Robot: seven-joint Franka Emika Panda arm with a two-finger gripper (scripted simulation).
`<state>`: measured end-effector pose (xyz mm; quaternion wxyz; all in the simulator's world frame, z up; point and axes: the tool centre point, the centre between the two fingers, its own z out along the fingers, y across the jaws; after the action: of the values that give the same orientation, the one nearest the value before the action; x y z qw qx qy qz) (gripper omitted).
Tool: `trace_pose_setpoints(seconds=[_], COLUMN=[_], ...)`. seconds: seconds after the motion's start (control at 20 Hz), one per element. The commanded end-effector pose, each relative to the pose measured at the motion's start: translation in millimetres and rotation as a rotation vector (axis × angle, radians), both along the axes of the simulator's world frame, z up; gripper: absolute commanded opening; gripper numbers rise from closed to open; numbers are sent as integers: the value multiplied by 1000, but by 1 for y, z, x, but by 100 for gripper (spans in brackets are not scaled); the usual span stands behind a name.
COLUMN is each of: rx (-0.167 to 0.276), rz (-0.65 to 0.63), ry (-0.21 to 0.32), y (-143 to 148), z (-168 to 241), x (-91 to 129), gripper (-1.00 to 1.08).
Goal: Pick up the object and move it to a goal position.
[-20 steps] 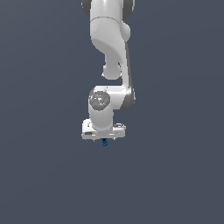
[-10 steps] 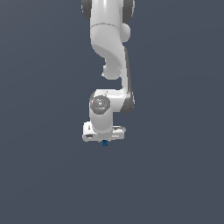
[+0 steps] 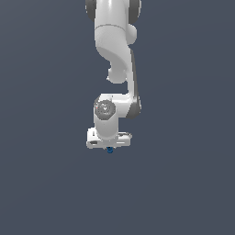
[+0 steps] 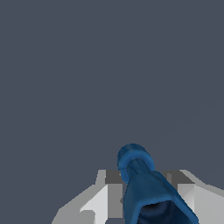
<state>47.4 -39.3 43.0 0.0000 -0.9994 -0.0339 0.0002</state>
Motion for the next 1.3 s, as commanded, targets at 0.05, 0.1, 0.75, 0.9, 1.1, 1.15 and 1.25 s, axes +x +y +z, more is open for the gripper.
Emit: trace_pose_setpoints(seconds=[0.05, 0.1, 0.75, 0.9, 1.1, 1.15, 1.25], rx=[0, 0, 0, 0, 0, 0, 0], rz=[0, 0, 0, 0, 0, 0, 0], ry=[0, 0, 0, 0, 0, 0, 0], y=[0, 0, 5, 7, 10, 11, 12], z=[3, 6, 76, 105, 144, 153, 169], x=[-1, -2, -28, -38, -51, -54, -59], gripper=[-100, -100, -100, -100, -100, -100, -100])
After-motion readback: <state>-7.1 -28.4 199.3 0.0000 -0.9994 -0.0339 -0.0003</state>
